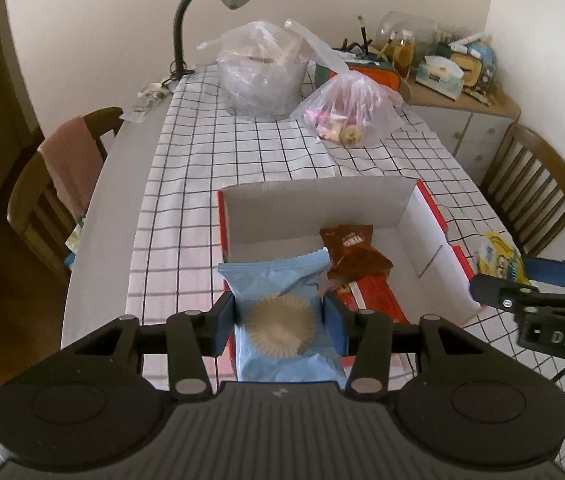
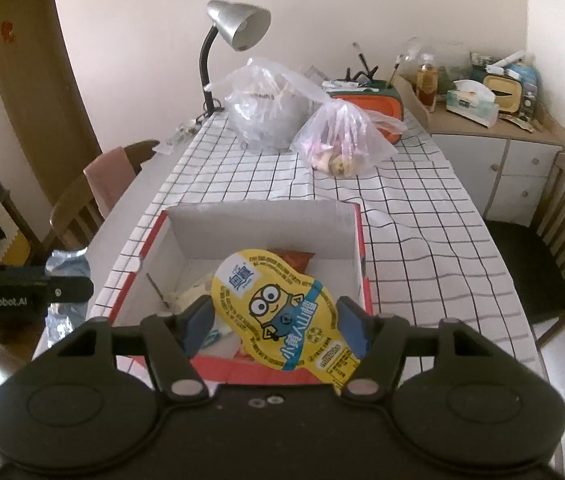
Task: Organize snacks
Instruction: 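Lift and carry the blue cookie bag and Minion snack over the red box, then open both tools to drop the cookie bag and Minion snack into the box, then withdraw both tools from the box back to the snack pile, then grasp the black packet with the left tool while the right tool grasps the brown chocolate packet, then lift the black packet with the left tool while the right tool lifts the chocolate packet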
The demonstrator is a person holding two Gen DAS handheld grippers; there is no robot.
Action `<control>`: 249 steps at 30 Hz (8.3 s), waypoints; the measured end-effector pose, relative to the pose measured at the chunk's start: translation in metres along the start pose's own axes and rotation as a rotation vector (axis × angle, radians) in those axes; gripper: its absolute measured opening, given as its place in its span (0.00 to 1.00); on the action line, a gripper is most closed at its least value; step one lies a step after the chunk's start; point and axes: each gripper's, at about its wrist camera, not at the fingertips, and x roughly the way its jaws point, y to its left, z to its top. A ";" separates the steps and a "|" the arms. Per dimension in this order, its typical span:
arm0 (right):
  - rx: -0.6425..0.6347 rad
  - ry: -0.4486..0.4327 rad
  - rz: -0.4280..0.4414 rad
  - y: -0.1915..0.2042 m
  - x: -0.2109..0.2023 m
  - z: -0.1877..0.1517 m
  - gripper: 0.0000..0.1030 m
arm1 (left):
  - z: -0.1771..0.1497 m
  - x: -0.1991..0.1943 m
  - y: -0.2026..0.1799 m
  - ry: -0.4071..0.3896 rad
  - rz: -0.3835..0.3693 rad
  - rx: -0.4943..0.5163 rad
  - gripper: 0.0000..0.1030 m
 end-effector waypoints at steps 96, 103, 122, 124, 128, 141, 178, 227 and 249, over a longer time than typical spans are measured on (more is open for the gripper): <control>-0.010 0.006 0.154 0.024 -0.044 -0.044 1.00 | -0.060 -0.049 0.004 -0.090 -0.145 0.066 0.76; 0.010 0.052 0.149 0.028 -0.053 -0.081 1.00 | -0.095 -0.046 0.004 -0.042 -0.138 0.077 0.76; 0.033 0.240 0.093 0.047 -0.024 -0.180 0.97 | -0.157 0.013 -0.002 0.160 -0.113 0.068 0.76; 0.038 0.266 0.095 0.050 -0.018 -0.187 0.95 | -0.157 0.024 -0.001 0.204 -0.116 0.049 0.76; 0.040 0.326 0.107 0.058 -0.008 -0.199 0.87 | -0.155 0.044 0.002 0.284 -0.134 -0.012 0.76; 0.005 0.401 0.135 0.077 0.013 -0.212 0.72 | -0.158 0.080 -0.006 0.407 -0.201 -0.138 0.76; -0.007 0.343 0.139 0.076 0.009 -0.223 0.26 | -0.174 0.079 0.026 0.409 -0.250 -0.261 0.32; 0.040 0.341 0.078 0.085 0.014 -0.230 0.52 | -0.218 0.033 0.095 0.377 -0.212 -0.403 0.20; 0.088 0.291 0.132 0.070 -0.004 -0.229 0.25 | -0.203 0.010 0.063 0.216 -0.198 0.146 0.60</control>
